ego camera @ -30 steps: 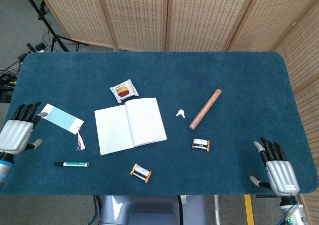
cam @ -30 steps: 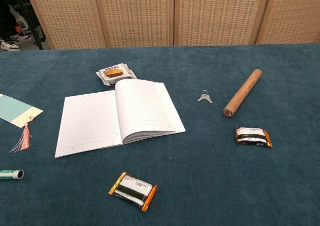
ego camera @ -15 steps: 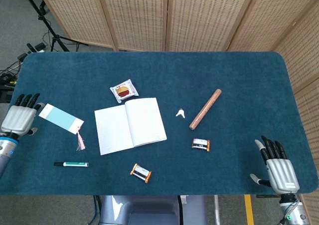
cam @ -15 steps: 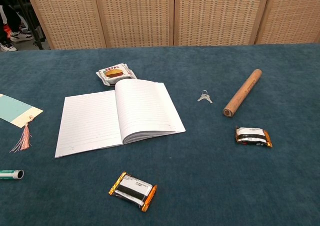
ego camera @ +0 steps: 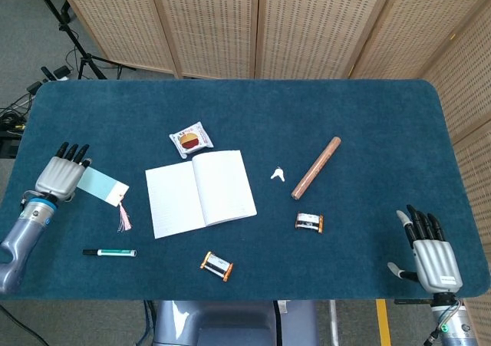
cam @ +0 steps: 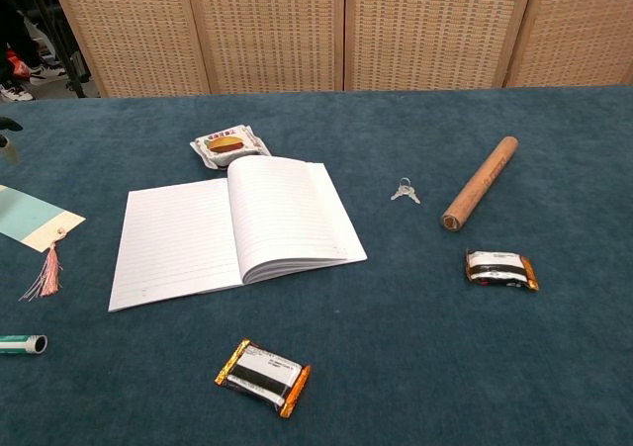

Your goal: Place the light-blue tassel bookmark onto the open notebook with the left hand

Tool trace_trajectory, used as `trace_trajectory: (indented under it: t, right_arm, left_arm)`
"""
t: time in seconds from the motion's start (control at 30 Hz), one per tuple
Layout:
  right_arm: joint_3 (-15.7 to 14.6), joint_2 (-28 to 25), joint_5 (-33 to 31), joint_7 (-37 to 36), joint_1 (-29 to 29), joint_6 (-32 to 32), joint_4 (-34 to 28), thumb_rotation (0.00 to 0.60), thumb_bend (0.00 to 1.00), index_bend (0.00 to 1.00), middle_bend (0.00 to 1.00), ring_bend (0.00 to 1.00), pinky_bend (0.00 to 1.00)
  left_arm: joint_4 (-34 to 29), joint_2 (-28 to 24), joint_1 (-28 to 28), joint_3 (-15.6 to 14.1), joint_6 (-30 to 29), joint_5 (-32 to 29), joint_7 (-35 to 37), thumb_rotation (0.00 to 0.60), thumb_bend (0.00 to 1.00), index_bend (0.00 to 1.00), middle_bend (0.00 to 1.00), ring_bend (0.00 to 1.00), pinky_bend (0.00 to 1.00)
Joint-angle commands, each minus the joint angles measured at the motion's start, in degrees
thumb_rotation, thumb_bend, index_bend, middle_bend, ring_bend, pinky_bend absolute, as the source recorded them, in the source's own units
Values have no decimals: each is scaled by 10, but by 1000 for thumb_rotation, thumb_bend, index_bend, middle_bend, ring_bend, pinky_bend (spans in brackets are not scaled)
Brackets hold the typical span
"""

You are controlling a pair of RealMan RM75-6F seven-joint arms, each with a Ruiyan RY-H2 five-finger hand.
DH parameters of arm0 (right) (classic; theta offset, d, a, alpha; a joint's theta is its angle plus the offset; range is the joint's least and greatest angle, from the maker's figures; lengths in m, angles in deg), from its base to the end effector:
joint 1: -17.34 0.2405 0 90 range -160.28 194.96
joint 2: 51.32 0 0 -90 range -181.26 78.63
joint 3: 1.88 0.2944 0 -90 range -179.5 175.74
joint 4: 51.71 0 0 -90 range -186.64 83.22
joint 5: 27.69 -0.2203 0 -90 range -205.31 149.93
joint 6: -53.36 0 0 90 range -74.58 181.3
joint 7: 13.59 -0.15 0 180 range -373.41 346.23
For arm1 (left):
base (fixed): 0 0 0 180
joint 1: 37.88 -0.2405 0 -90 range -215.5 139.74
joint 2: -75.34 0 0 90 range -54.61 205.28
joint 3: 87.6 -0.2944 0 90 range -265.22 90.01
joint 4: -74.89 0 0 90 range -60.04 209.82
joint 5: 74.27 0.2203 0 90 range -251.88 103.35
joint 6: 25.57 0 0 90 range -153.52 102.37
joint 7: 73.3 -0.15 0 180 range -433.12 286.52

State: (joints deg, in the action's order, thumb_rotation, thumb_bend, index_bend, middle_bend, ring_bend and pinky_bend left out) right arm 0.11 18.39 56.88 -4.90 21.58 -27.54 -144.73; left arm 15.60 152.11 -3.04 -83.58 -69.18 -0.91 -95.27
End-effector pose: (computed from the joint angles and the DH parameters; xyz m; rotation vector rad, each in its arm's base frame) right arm -0.3476 -0.1820 0.1187 1.4384 -0.9550 0.8033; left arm -0.3714 0.4019 0.0990 -1.8449 -0.5347 -0.2038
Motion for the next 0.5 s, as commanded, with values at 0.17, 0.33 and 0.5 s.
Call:
trace_trajectory:
  t: [0.17,0.33,0.5]
  right_arm:
    - [5,3,-11,0,2,3,4,600,156,0,0,0,0]
    - [6,6,-16,3,4,6,7,600,156,0,0,0,0]
    - [6,8,-19,8,5,9,7,600,156,0,0,0,0]
  left_arm:
    - [40,26,20,-16,30,9,-5,600,177,253,0,0,0]
    - [66,43,22,-27,33,20,3,600,178,253,0,0,0]
    - [86,54,24,-33,35,28,15,600,181,253,0,0,0]
